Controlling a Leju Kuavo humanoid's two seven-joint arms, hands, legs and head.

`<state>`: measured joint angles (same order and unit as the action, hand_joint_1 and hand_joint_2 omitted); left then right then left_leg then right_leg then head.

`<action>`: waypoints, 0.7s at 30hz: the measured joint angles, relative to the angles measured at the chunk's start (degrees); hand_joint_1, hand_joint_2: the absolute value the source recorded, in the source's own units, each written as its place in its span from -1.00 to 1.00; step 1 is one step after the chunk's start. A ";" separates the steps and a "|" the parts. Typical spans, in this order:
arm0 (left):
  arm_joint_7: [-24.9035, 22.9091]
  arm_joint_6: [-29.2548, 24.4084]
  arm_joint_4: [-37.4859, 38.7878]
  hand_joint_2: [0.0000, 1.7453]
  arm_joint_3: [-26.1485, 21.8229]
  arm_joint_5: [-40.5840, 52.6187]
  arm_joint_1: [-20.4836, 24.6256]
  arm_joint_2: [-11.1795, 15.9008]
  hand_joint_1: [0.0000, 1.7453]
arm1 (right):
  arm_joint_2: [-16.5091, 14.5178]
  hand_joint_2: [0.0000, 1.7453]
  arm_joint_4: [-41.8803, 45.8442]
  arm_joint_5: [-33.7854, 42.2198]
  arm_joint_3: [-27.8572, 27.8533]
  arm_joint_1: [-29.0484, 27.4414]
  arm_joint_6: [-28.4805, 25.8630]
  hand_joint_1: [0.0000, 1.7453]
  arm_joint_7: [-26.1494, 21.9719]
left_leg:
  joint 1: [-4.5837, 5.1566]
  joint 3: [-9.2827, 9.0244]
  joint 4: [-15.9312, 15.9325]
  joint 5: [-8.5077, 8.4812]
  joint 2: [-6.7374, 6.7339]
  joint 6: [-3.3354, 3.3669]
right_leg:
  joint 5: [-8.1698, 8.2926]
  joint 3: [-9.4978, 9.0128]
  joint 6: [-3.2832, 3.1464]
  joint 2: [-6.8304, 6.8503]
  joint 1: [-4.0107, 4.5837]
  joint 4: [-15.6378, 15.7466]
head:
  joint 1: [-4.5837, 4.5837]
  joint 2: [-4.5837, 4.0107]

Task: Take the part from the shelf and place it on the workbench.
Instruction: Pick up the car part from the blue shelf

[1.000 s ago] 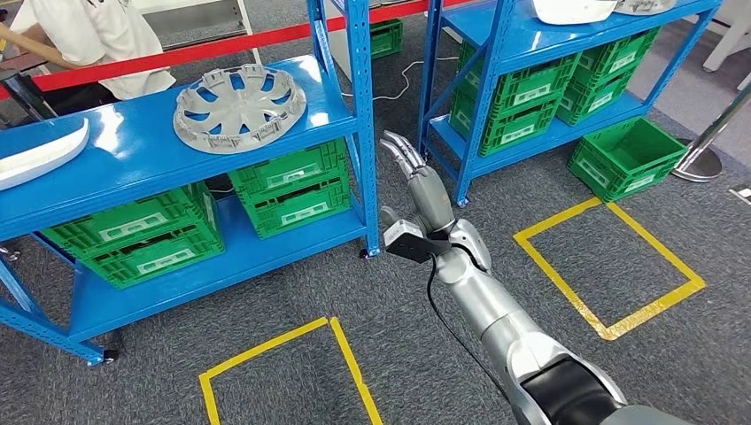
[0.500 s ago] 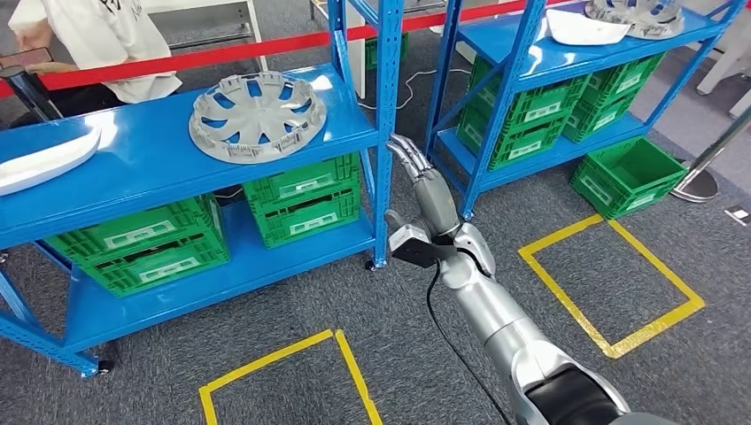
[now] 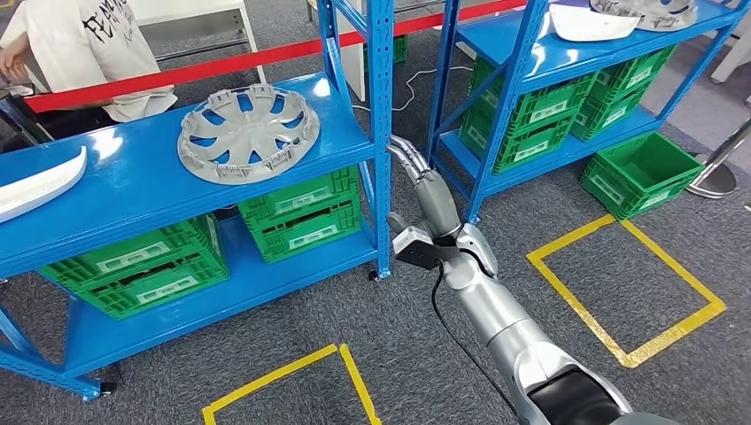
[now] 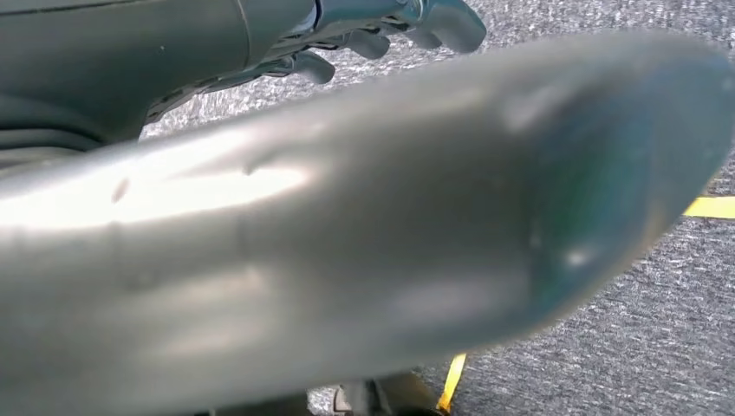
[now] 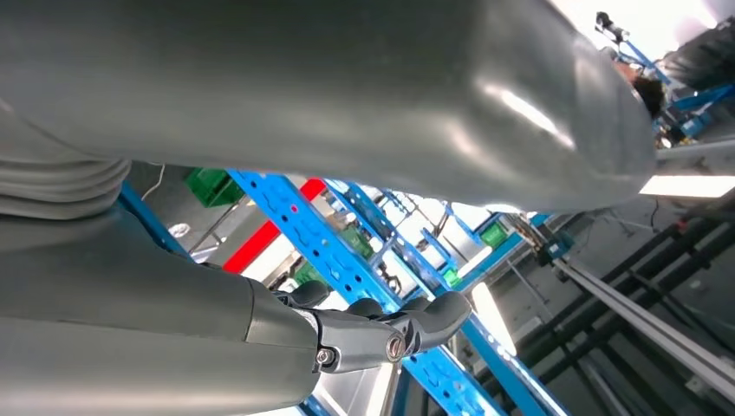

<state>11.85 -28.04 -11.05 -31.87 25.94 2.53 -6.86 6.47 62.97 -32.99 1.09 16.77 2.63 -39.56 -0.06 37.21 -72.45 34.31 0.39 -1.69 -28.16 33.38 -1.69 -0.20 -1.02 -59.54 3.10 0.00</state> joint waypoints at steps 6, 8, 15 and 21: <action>-0.61 0.01 0.08 -1.00 -0.04 0.11 -0.32 0.07 -1.00 | 0.00 -1.00 1.31 -0.47 -0.06 -0.90 1.31 -1.00 0.69 | -0.32 0.43 8.91 -7.43 -0.21 -0.28 | -2.67 -3.16 0.98 -0.17 -0.31 -0.02 | -0.16 0.00; -0.65 0.04 0.12 -1.00 -0.08 0.16 -0.24 0.02 -1.00 | 0.00 -1.00 1.63 -0.33 -0.19 -0.93 1.56 -1.00 0.69 | -0.11 -0.61 11.90 -7.86 -0.34 0.59 | -3.27 -3.69 1.86 -0.14 -0.21 -0.07 | -0.38 0.00; -0.17 0.32 0.05 -1.00 -0.38 0.50 -0.12 -0.08 -1.00 | 0.23 -1.00 2.10 0.43 -0.94 -1.19 2.05 -1.00 0.44 | -0.12 -3.12 12.55 -7.10 -0.09 3.31 | -7.03 2.38 3.33 -0.02 -0.04 -11.65 | -0.07 0.00; 0.27 0.72 0.05 -1.00 -0.66 0.52 -0.21 -0.08 -1.00 | 0.24 -1.00 2.09 1.01 -1.48 -1.52 2.21 -1.00 -0.38 | 0.50 -5.72 12.55 -4.79 0.06 3.21 | -0.27 4.08 2.02 0.08 0.75 -4.32 | -0.05 -0.01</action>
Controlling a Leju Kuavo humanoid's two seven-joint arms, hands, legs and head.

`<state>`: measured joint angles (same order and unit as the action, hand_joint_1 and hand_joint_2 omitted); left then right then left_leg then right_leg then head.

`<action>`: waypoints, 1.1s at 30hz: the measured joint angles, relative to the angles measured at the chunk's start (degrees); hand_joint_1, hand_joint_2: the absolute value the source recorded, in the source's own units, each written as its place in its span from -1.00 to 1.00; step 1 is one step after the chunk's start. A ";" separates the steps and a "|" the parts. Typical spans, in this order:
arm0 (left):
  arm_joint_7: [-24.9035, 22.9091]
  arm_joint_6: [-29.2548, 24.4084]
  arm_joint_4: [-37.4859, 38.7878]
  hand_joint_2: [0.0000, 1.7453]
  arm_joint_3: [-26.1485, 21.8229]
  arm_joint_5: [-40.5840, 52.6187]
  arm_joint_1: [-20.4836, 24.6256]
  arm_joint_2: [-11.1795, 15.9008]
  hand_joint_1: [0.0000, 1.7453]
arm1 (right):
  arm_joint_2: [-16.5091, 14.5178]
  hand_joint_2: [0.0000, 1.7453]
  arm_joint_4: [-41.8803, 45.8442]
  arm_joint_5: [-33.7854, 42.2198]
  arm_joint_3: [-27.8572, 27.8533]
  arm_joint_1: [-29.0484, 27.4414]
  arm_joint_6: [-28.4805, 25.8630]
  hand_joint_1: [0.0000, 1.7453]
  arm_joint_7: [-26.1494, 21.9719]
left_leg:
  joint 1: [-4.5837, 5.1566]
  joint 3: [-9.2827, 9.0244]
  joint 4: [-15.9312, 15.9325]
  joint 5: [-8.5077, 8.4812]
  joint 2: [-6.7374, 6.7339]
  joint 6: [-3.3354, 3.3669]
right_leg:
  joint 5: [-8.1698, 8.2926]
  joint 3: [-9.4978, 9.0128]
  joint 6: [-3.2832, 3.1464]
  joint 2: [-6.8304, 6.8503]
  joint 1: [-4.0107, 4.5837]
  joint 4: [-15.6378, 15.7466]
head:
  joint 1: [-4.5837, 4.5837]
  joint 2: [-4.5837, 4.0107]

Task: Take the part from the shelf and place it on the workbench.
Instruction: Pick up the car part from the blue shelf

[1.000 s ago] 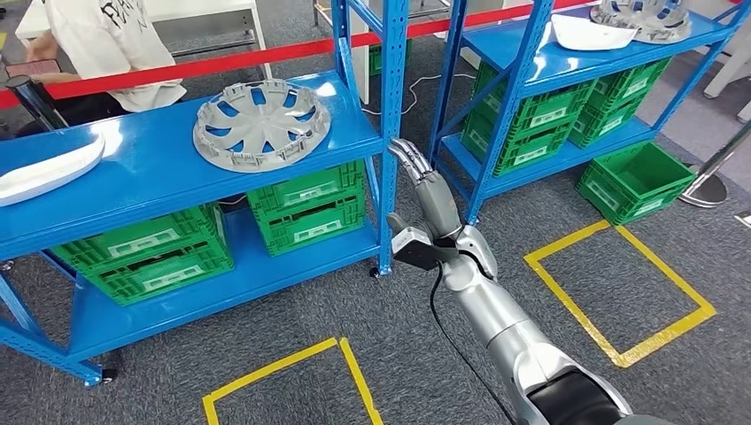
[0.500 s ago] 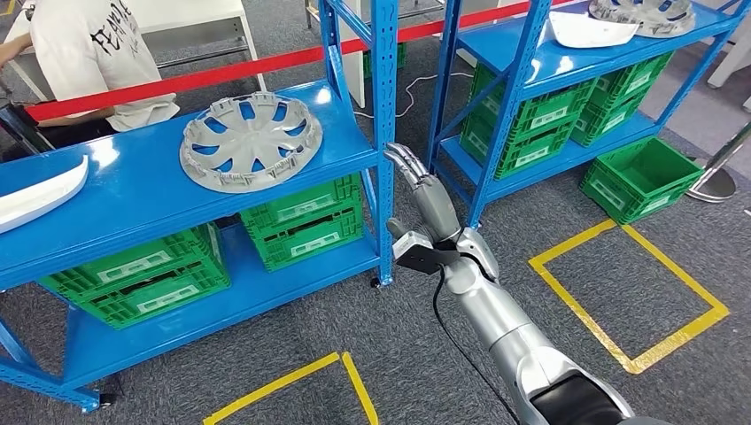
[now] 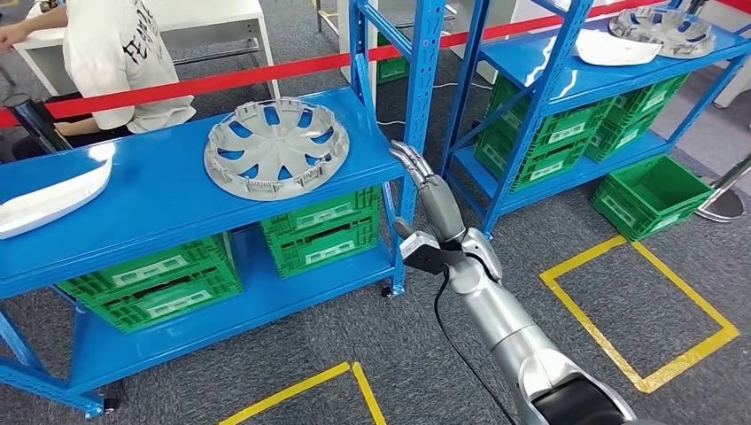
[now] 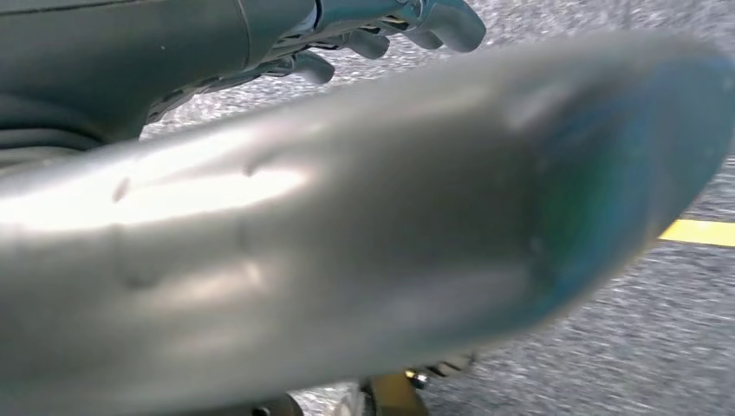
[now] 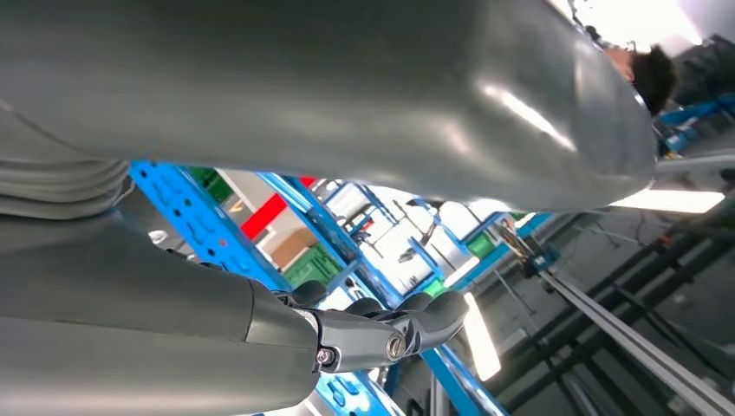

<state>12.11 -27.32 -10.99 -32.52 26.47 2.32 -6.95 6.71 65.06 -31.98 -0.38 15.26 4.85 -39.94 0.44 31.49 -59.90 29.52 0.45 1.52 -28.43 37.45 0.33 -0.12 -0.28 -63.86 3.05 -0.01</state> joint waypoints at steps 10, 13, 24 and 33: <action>-0.83 0.35 0.01 -1.00 -0.24 0.00 0.44 0.05 -1.00 | -0.18 -1.00 -0.01 -0.58 -0.04 1.96 1.19 -1.00 -0.10 | -0.33 6.03 -12.94 6.03 -0.14 -3.16 | 0.09 -4.55 -2.54 0.06 -0.23 4.26 | -0.22 0.01; -1.01 0.35 0.02 -1.00 -0.25 0.00 0.28 0.05 -1.00 | -0.30 -1.00 -0.06 -0.61 -0.03 2.01 1.20 -1.00 -0.10 | -0.62 8.22 -12.42 3.53 -0.16 -3.51 | -1.04 -5.77 -2.28 -0.01 -0.39 4.24 | -0.23 0.01; -1.31 0.39 0.17 -1.00 -0.43 -0.02 0.39 -0.01 -1.00 | -0.60 -1.00 -0.19 -0.85 0.27 3.64 1.23 -1.00 -0.09 | -0.49 2.36 0.32 -2.52 -0.19 0.03 | -4.32 -3.98 0.78 0.00 -0.64 -3.22 | -0.21 0.01; -0.57 0.32 0.15 -1.00 -0.79 -0.02 0.24 -0.15 -1.00 | -0.64 -1.00 -0.46 -0.95 0.36 2.69 1.15 -1.00 -0.11 | 0.08 -1.06 0.42 0.78 0.15 -0.53 | 2.00 -0.34 -0.99 0.15 0.48 3.37 | -0.23 0.01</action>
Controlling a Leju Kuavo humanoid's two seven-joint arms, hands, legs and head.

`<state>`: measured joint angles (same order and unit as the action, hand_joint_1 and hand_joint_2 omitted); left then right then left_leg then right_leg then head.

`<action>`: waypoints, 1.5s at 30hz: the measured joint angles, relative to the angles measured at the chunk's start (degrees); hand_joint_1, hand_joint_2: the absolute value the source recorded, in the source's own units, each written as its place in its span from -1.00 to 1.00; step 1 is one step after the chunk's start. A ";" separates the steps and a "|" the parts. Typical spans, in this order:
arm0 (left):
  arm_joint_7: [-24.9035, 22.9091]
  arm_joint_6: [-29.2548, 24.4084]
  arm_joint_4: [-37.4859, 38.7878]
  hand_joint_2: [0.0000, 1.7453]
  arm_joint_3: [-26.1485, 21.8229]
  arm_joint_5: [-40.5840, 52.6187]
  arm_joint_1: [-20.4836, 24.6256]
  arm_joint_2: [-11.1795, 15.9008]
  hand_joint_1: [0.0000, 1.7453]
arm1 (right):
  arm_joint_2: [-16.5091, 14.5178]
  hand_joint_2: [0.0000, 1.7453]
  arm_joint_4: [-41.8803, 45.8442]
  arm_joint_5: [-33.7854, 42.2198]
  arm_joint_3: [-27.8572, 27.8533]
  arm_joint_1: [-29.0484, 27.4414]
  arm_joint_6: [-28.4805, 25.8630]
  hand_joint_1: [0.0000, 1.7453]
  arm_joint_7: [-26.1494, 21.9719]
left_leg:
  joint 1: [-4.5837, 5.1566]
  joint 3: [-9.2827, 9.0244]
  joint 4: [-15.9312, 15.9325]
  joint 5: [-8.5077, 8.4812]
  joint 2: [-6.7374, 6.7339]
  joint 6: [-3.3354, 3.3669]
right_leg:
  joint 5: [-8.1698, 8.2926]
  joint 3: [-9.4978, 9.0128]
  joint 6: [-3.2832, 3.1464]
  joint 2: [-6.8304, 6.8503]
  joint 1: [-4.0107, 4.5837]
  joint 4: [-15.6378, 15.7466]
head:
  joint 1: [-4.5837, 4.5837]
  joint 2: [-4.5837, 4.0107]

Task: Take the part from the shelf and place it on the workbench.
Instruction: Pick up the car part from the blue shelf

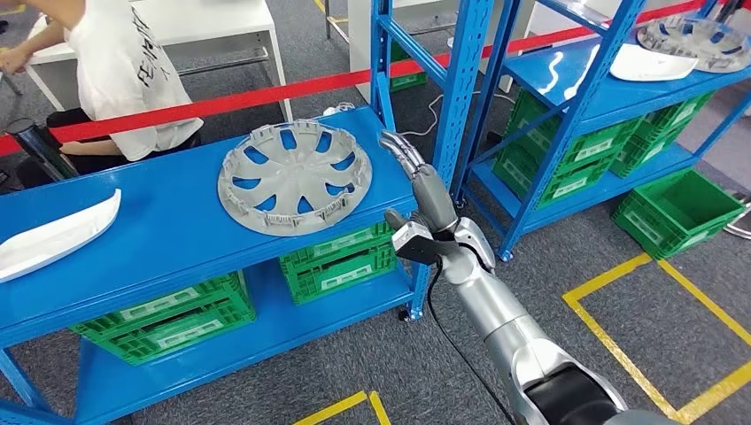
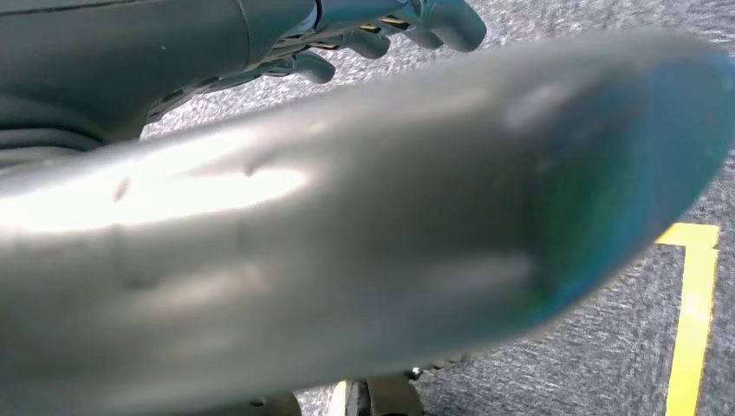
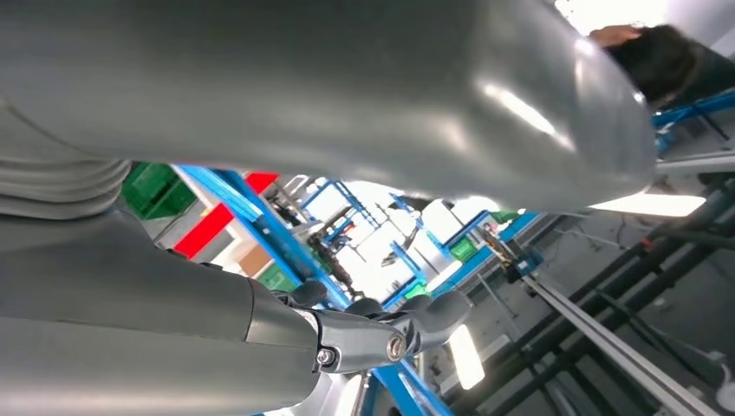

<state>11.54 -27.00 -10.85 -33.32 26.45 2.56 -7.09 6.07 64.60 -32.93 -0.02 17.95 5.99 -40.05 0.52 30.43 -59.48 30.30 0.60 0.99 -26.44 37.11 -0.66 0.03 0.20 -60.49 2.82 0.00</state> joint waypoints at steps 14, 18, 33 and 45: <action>-0.01 0.19 -0.05 -1.00 -0.06 0.81 0.07 0.15 -1.00 | -0.78 -1.00 -2.02 3.54 0.67 1.82 3.13 -1.00 -0.02 | -0.80 6.63 -3.13 -3.91 -0.46 -2.81 | -3.61 -6.43 -1.01 -0.36 -0.87 1.21 | -0.32 0.00; 0.02 0.46 -0.03 -1.00 -0.17 1.19 0.17 0.15 -1.00 | -1.43 -1.00 -4.70 3.10 2.01 4.03 3.75 -1.00 -0.03 | -0.67 4.91 0.17 -4.48 -0.54 -1.15 | -4.01 -6.92 0.34 -0.38 -0.67 0.97 | -0.41 0.00; 0.11 1.18 -0.02 -1.00 -0.19 3.16 0.51 -0.22 -1.00 | -6.28 -1.00 -19.64 2.23 8.21 11.61 5.15 -1.00 -0.03 | -0.61 1.00 0.80 -1.37 -0.05 -1.24 | 1.22 -0.65 0.06 -0.26 -0.45 1.22 | -0.09 -0.01; 0.08 1.89 -0.01 -1.00 -0.19 4.45 0.65 -0.30 -1.00 | -11.66 1.00 -31.13 3.53 11.71 17.48 7.28 -1.00 -0.02 | -0.51 -0.40 2.73 -1.32 -0.31 -2.04 | 0.77 -1.27 -1.03 -0.42 -0.40 1.31 | -0.11 0.00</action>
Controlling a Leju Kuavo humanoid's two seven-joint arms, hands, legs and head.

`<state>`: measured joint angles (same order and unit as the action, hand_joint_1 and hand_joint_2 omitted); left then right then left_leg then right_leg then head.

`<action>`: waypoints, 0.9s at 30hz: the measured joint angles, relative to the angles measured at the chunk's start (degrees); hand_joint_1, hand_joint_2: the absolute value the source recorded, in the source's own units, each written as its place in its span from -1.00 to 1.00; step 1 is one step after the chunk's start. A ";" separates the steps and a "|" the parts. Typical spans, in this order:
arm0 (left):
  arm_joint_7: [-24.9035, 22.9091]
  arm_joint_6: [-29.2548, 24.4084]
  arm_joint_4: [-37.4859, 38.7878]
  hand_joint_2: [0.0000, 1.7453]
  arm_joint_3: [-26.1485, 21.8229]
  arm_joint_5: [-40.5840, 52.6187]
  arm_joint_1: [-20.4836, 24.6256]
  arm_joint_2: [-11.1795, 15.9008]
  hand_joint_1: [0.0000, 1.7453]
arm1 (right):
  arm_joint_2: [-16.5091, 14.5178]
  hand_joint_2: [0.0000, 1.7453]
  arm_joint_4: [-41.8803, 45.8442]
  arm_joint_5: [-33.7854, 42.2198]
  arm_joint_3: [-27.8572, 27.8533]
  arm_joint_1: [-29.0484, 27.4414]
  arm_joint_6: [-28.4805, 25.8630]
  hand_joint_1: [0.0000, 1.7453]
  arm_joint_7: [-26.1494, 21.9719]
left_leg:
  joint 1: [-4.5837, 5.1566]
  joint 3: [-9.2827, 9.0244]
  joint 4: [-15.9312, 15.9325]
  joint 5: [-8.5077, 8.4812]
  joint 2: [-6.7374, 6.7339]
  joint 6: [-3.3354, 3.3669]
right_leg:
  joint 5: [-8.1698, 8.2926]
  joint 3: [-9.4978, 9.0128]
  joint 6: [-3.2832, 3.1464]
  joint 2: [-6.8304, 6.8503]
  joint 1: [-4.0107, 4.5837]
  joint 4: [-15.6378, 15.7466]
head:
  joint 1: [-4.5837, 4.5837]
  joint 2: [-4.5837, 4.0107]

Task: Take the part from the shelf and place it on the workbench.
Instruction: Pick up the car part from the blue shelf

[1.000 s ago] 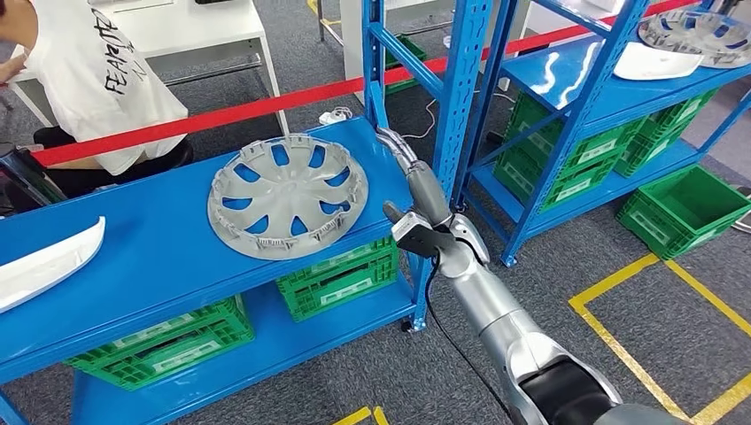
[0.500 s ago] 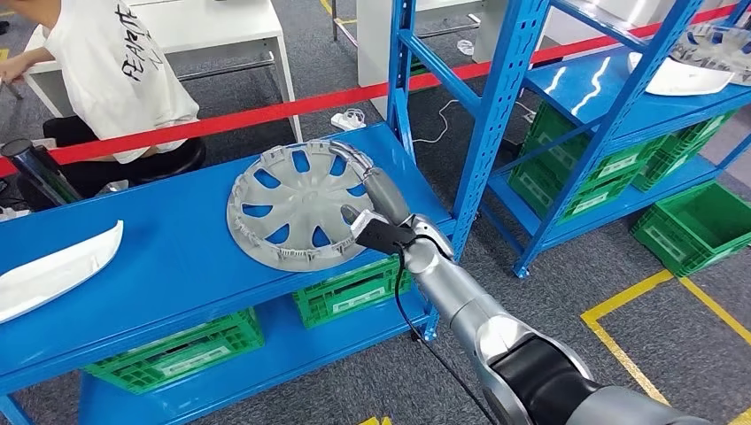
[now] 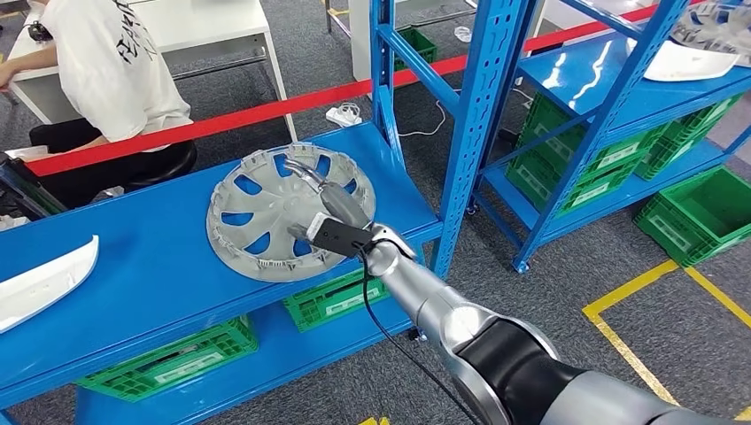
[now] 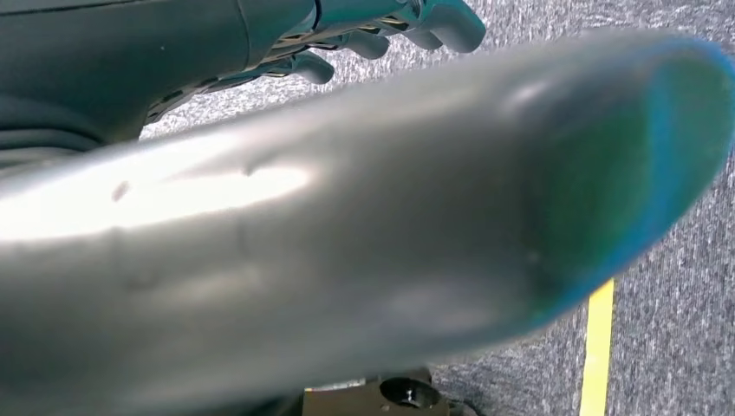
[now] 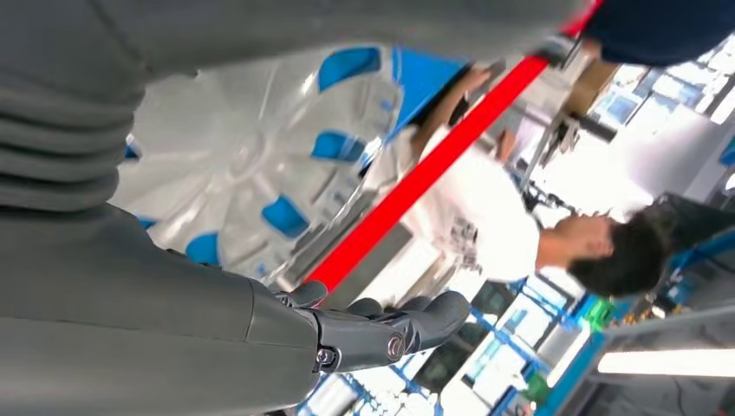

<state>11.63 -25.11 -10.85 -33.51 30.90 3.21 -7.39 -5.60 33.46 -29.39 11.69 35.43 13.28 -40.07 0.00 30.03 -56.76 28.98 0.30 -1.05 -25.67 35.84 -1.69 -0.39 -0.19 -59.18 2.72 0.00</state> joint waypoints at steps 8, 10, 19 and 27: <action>0.10 0.00 0.01 -1.00 0.00 0.19 -0.01 -0.25 -1.00 | -3.14 1.00 -5.46 -0.52 1.91 1.71 2.09 -1.00 0.71 | 0.00 -0.19 0.02 -0.08 0.00 -0.48 | 0.01 -0.27 0.00 0.03 -0.02 0.11 | 0.02 0.00; 0.09 0.00 0.01 -1.00 0.00 0.30 -0.02 -0.30 -1.00 | -3.71 1.00 -6.49 -1.51 2.66 2.00 2.14 -1.00 1.90 | 0.00 -0.23 0.02 -0.08 0.00 -0.48 | 0.02 -0.34 0.02 0.03 -0.04 0.18 | 0.01 -0.01; 0.42 0.06 0.01 -1.00 0.00 0.44 0.02 -0.71 -1.00 | -5.11 1.00 -10.36 -4.71 5.92 4.03 2.05 -1.00 7.83 | 0.03 -0.25 0.00 -0.03 0.00 -0.41 | 0.09 -0.48 0.13 0.03 -0.07 0.42 | 0.01 -0.01; 0.61 0.08 0.01 -1.00 -0.02 0.02 0.30 -1.08 -1.00 | -5.17 1.00 -12.03 -10.46 9.65 4.73 -3.54 -1.00 16.79 | 0.05 -0.27 -0.01 -0.01 0.00 -0.39 | 0.09 -0.51 0.14 0.02 -0.07 0.48 | 0.02 -0.01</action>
<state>12.24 -25.04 -10.84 -33.53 30.92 3.52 -8.48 -10.76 21.44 -39.85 21.33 40.16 9.73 -23.28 0.06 29.76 -56.77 28.97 0.29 -1.44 -25.57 35.33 -1.55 -0.36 -0.26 -58.70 2.73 -0.01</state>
